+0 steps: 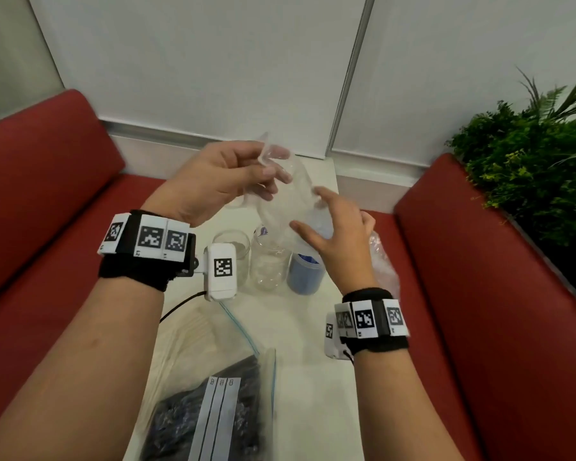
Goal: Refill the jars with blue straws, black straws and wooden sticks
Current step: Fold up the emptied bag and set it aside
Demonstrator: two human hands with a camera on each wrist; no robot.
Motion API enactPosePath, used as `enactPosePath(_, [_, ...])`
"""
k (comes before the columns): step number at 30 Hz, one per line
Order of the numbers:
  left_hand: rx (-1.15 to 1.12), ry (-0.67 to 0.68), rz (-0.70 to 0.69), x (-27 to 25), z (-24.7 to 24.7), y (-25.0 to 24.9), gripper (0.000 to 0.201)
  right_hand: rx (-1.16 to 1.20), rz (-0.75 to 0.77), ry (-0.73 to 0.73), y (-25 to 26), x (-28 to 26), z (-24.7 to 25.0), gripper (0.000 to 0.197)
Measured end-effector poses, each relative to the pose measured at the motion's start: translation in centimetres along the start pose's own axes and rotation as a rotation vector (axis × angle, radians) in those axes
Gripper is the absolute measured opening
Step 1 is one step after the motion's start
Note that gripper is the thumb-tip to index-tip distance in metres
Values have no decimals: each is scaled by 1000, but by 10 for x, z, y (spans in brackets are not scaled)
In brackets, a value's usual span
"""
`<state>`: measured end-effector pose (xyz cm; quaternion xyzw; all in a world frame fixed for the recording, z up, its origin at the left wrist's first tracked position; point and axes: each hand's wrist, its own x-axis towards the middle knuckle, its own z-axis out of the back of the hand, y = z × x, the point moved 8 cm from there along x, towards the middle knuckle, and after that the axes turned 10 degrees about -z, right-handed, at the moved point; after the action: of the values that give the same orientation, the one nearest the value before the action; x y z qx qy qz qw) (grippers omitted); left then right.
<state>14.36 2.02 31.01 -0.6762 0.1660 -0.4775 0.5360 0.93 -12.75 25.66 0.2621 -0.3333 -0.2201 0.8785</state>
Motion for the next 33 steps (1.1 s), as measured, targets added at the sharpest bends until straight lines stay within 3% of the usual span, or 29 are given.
enactPosePath(3, [238,-135,-43,8,3,-15,19,174,4,1,0,1,2,13])
enactPosePath(7, [649,-380,-149,3,32,-42,27,252,-71,80,-14,7,3,16])
enactPosePath(9, [697,-527,-232,-6,52,-57,33,344,-171,87,-30,8,8,28])
enactPosePath(11, [653,-609,-242,-10,69,-59,39,614,-312,97,-46,6,12,34])
enactPosePath(13, [463,-534,-179,-7,77,-40,40,901,-434,31,-58,4,16,27])
enactPosePath(14, [315,-439,-105,-5,73,-25,57,973,-489,-30,-64,4,18,24])
enactPosePath(16, [106,-242,42,-12,62,8,118,1027,-587,-136,-76,4,21,22])
enactPosePath(17, [66,-152,47,-17,57,18,128,1050,-638,-168,-81,4,23,21])
enactPosePath(19, [59,-72,32,-24,56,35,124,1112,-764,-167,-90,4,21,17])
enactPosePath(21, [90,-56,193,-27,57,62,130,1236,-914,-72,-95,2,7,19])
enactPosePath(24, [105,39,352,-32,31,98,102,1449,-1068,189,-81,-9,-24,46])
enactPosePath(27, [125,3,288,-32,10,111,61,1465,-1073,300,-72,-14,-34,54])
enactPosePath(30, [36,-187,200,-36,21,111,37,1205,-923,118,-88,-5,-16,28])
enactPosePath(33, [43,-290,203,-42,40,103,44,1009,-765,-157,-107,-1,15,26])
